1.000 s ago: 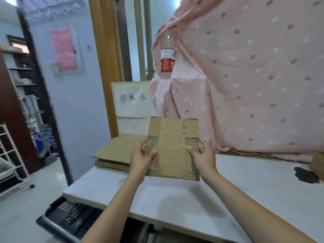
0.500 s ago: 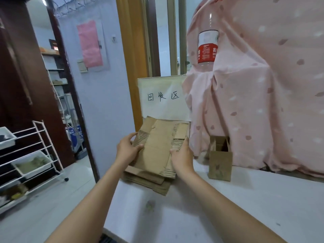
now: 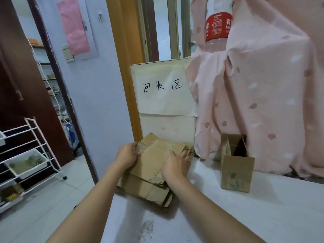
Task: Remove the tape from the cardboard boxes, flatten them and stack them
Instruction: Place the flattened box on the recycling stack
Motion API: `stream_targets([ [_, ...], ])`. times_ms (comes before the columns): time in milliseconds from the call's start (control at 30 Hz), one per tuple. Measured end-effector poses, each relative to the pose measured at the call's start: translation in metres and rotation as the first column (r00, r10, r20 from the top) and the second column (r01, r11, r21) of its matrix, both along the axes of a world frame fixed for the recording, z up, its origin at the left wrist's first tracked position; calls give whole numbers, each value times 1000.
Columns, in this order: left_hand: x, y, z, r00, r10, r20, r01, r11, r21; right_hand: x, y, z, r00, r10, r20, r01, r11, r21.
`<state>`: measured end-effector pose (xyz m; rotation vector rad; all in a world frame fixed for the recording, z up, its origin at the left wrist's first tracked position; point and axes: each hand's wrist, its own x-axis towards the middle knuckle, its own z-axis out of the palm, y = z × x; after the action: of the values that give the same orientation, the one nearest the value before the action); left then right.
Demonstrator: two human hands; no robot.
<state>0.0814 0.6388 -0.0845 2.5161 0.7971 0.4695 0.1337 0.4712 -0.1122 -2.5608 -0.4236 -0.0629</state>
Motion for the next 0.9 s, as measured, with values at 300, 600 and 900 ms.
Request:
stream_targets([
  [300,16,-11,-34,939,-284,-192,321,925,205,8,24,-8,986,162,35,-160,985,-57],
  [600,32,-8,-51,933,-259,-251,318,918,235,19,31,-19,985,172,28,-166,975,-146],
  [900,30,-16,-45,950,-153,-273,247,904,350,18,18,-3,962,272,-23,-271,945,-182],
])
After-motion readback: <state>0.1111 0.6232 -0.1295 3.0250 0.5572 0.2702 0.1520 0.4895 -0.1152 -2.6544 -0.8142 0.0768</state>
